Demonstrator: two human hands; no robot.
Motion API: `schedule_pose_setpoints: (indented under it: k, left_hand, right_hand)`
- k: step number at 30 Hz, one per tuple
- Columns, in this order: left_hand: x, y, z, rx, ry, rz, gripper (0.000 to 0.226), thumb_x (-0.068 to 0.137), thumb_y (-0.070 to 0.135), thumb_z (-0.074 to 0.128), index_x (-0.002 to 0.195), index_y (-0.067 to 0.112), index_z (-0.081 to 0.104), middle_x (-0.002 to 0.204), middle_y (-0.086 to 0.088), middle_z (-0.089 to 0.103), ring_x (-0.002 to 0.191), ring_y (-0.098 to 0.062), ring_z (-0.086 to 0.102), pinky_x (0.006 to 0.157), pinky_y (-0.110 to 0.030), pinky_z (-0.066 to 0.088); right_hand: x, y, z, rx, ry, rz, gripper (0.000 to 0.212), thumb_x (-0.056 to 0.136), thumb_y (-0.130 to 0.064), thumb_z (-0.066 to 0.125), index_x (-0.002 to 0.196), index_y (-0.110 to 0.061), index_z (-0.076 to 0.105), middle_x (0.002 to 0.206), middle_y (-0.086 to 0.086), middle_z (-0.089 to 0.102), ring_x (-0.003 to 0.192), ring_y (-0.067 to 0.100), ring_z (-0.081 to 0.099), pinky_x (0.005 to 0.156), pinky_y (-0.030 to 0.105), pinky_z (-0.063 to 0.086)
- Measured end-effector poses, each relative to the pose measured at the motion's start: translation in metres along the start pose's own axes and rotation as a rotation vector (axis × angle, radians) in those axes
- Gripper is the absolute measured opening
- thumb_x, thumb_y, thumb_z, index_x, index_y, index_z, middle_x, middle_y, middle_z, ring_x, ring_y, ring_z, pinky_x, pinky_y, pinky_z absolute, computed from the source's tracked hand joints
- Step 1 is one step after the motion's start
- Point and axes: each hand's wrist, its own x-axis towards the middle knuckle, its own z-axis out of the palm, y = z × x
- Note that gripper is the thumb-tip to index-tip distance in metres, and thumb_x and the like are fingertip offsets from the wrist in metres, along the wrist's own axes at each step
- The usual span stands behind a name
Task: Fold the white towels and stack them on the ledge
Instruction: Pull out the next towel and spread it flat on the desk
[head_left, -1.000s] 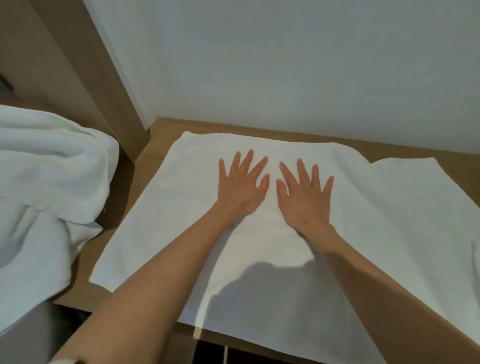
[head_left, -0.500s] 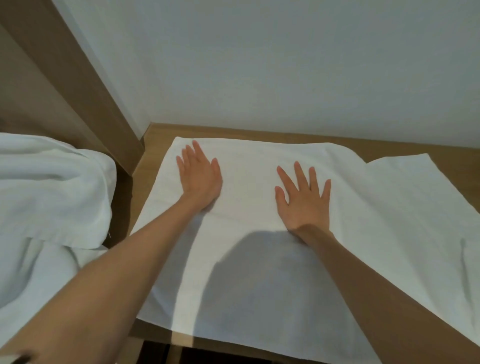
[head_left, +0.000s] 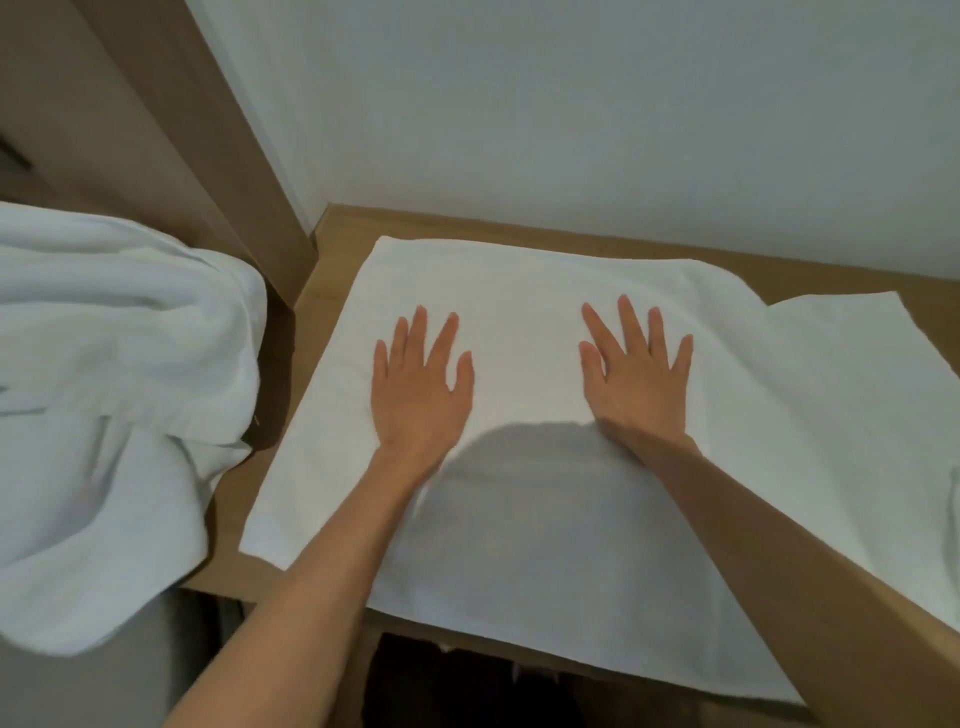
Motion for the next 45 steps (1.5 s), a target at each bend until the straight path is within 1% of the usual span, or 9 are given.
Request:
schedule_pose_setpoints:
  k: [5, 12, 14, 17, 21, 27, 35, 42, 45]
  left_hand:
    - [0.004, -0.048, -0.015, 0.005, -0.012, -0.083, 0.061, 0.098, 0.054, 0.009, 0.153, 0.029, 0.003, 0.161, 0.003, -0.006, 0.147, -0.016, -0.01, 0.115, -0.032, -0.01]
    - [-0.026, -0.011, -0.028, -0.136, 0.0, -0.072, 0.055, 0.104, 0.034, 0.013, 0.153, 0.012, 0.003, 0.161, -0.004, -0.004, 0.147, -0.018, -0.006, 0.119, -0.034, -0.009]
    - [-0.048, 0.018, -0.022, -0.176, -0.014, -0.011, 0.054, 0.104, 0.03, 0.017, 0.153, 0.012, 0.003, 0.16, -0.004, -0.004, 0.147, -0.017, -0.006, 0.115, -0.03, -0.012]
    - [-0.086, 0.051, -0.005, -0.113, -0.057, 0.064, 0.053, 0.104, 0.028, 0.019, 0.152, 0.013, -0.002, 0.16, -0.004, -0.006, 0.147, -0.018, -0.008, 0.114, -0.03, -0.016]
    - [-0.119, 0.05, 0.005, -0.066, 0.034, 0.118, 0.05, 0.104, 0.031, 0.028, 0.15, 0.015, 0.02, 0.157, -0.004, 0.012, 0.147, -0.02, 0.007, 0.119, -0.038, -0.005]
    - [-0.116, -0.004, -0.003, 0.012, -0.012, -0.01, 0.058, 0.094, 0.057, 0.006, 0.15, 0.041, 0.002, 0.16, 0.005, -0.007, 0.147, -0.016, -0.01, 0.118, -0.037, -0.011]
    - [-0.123, -0.054, -0.021, -0.026, 0.037, -0.235, 0.057, 0.097, 0.056, 0.018, 0.151, 0.04, 0.01, 0.159, -0.014, -0.008, 0.147, -0.024, -0.011, 0.117, -0.034, -0.009]
    - [-0.131, -0.048, -0.028, -0.035, -0.06, -0.249, 0.058, 0.099, 0.05, 0.015, 0.152, 0.033, -0.005, 0.157, -0.016, -0.018, 0.145, -0.03, -0.019, 0.117, -0.041, -0.012]
    - [-0.137, -0.037, -0.034, -0.011, -0.112, -0.182, 0.059, 0.101, 0.044, 0.012, 0.151, 0.022, -0.01, 0.157, -0.013, -0.019, 0.145, -0.028, -0.019, 0.117, -0.046, -0.011]
  right_hand:
    - [-0.002, -0.002, 0.001, -0.01, 0.008, -0.009, 0.05, 0.099, -0.052, 0.008, 0.148, -0.047, 0.001, 0.161, -0.007, -0.004, 0.148, 0.025, -0.008, 0.115, 0.055, -0.009]
    - [-0.011, -0.01, -0.017, 0.034, -0.087, -0.072, 0.051, 0.102, -0.043, 0.012, 0.152, -0.037, 0.0, 0.161, -0.001, -0.006, 0.147, 0.026, -0.011, 0.115, 0.057, -0.008]
    - [-0.027, -0.019, -0.022, 0.04, -0.039, -0.118, 0.053, 0.103, -0.036, 0.019, 0.153, -0.031, 0.001, 0.161, 0.001, -0.003, 0.148, 0.025, -0.008, 0.115, 0.055, -0.007]
    - [-0.064, -0.038, -0.02, 0.05, -0.037, -0.044, 0.055, 0.103, -0.032, 0.022, 0.153, -0.027, -0.002, 0.161, -0.001, -0.004, 0.148, 0.021, -0.007, 0.116, 0.049, -0.009]
    - [-0.113, -0.053, -0.003, 0.045, -0.077, 0.028, 0.052, 0.104, -0.033, 0.014, 0.152, -0.03, -0.006, 0.16, -0.004, -0.01, 0.147, 0.017, -0.013, 0.115, 0.046, -0.016]
    - [-0.121, -0.047, 0.005, 0.027, -0.033, -0.004, 0.053, 0.101, -0.043, 0.014, 0.151, -0.036, -0.003, 0.16, -0.007, -0.007, 0.147, 0.017, -0.011, 0.118, 0.046, -0.01]
    - [-0.128, -0.035, 0.003, 0.029, -0.009, -0.057, 0.055, 0.096, -0.056, 0.005, 0.15, -0.044, 0.001, 0.161, -0.006, -0.003, 0.148, 0.02, -0.009, 0.119, 0.047, -0.007]
    - [-0.131, -0.035, -0.001, 0.012, -0.051, -0.083, 0.054, 0.098, -0.054, 0.007, 0.15, -0.042, -0.002, 0.161, -0.005, -0.007, 0.147, 0.021, -0.012, 0.118, 0.047, -0.01]
    - [-0.126, -0.031, -0.011, 0.123, -0.16, -0.092, 0.052, 0.101, -0.048, 0.018, 0.151, -0.039, 0.007, 0.161, -0.004, -0.004, 0.147, 0.02, -0.01, 0.116, 0.044, -0.011]
